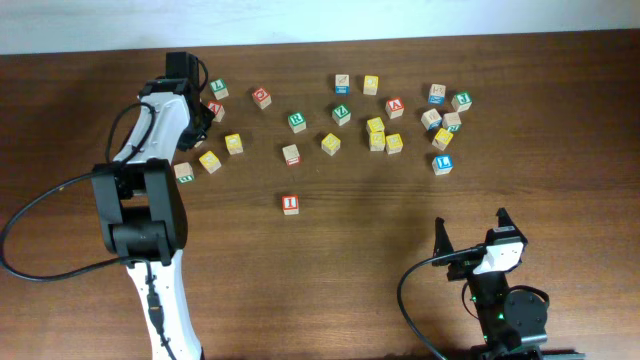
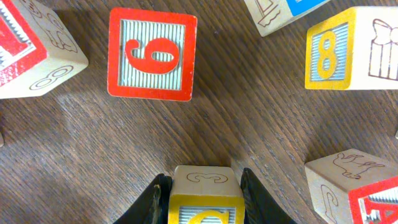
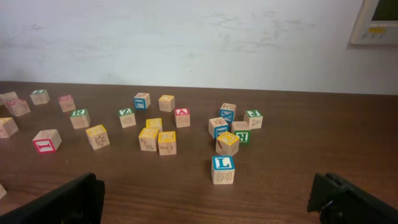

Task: Spell out ICRA
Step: 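Lower the left gripper and grasp the yellow C block, then place the C block to the right of the I block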

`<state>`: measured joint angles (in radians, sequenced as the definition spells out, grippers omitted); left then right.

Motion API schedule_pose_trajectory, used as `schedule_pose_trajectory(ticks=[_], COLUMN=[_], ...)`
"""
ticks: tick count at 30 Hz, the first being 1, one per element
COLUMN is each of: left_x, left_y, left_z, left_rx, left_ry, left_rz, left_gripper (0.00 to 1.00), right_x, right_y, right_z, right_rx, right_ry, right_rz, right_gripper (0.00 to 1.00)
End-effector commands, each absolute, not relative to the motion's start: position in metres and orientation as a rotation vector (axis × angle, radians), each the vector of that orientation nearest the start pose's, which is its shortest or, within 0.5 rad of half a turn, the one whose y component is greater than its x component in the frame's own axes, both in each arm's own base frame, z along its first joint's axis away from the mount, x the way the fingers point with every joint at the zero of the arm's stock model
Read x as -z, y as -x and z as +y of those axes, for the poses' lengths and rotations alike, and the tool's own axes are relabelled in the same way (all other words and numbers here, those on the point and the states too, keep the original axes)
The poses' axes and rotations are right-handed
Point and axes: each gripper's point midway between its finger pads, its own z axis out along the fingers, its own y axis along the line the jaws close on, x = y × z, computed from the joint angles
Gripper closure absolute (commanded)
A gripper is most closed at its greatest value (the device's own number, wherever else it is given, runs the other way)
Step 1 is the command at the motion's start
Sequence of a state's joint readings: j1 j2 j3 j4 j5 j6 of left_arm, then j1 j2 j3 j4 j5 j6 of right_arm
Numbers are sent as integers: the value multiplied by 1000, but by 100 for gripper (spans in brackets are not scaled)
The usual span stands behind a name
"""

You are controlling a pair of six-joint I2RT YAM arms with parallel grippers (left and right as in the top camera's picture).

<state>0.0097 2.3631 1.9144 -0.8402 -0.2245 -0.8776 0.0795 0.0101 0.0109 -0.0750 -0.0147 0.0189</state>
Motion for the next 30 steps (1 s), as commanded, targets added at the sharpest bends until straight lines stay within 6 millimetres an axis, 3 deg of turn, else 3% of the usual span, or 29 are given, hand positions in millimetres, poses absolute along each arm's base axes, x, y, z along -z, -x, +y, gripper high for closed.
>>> schedule_pose_trajectory(ticks=[1, 7, 9, 11, 13, 17, 22, 27, 30], left_x=[-53, -131, -151, -161, -158, -146, -140, -136, -130], left_y=[-532, -535, -534, -530, -515, -478, -447, -427, -413], left_z=[43, 24, 4, -29, -66, -122, -172, -211, -212], left_rx=[-64, 150, 289, 445, 568, 554, 536, 460, 273], left_ry=[1211, 1137, 1015, 829, 751, 490, 288, 120, 67], left_rz=[2433, 2367, 2412, 2493, 2592, 2777, 2880, 2905, 2930], left_gripper=[72, 74, 75, 75, 74, 75, 75, 76, 75], right_x=[-155, -155, -155, -155, -155, -155, -155, -155, -155], right_y=[-245, -245, -245, -245, -245, -245, -245, -245, -245], right_z=[22, 22, 22, 22, 22, 22, 22, 22, 22], right_rx=[-82, -82, -82, -82, -82, -82, -82, -82, -81], right_ry=[63, 63, 63, 63, 63, 63, 63, 63, 63], right_rz=[1650, 1649, 1649, 1650, 1649, 1649, 1650, 1650, 1649], right_gripper=[2, 2, 2, 2, 2, 2, 2, 2, 2])
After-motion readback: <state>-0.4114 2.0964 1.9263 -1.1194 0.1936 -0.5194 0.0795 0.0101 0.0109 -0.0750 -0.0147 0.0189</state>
